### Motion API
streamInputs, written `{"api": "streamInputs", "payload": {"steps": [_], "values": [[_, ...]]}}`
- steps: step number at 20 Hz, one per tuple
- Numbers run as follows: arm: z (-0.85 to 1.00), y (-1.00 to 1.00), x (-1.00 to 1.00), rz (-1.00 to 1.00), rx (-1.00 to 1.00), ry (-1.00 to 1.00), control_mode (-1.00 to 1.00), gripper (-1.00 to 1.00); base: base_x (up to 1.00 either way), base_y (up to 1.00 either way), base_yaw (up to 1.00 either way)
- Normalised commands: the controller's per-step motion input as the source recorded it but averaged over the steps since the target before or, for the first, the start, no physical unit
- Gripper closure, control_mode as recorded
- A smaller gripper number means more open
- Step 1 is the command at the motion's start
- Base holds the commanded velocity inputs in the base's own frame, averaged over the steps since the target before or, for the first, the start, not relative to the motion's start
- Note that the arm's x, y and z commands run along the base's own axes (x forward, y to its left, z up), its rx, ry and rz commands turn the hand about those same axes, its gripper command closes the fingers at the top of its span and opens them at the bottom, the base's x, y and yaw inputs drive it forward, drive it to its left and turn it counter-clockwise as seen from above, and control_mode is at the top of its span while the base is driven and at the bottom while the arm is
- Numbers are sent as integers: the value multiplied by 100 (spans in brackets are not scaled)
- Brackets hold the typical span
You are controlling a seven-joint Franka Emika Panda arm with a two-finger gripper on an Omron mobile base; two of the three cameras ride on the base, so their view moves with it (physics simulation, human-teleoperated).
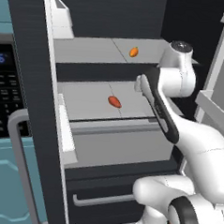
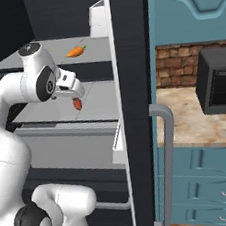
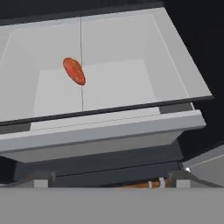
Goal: Place the cold items (carrot and sweet potato) from the fridge in one tupperware on the dining counter. Place the warm items (kebab skewer and hot dog) in the stove area in another tupperware.
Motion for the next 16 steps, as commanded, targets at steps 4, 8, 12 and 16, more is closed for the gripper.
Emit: {"api": "streamInputs", "payload": {"steps": [4,8,12,16], "values": [[72,0,-2,-7,0,-47,-100,-100,0,0,0],[88,0,0,0,-3,-38,-100,-100,0,0,0],[58,0,6,0,-8,-17,-100,-100,0,0,0],[39,0,26,1,-15,0,-100,-100,0,0,0]]}}
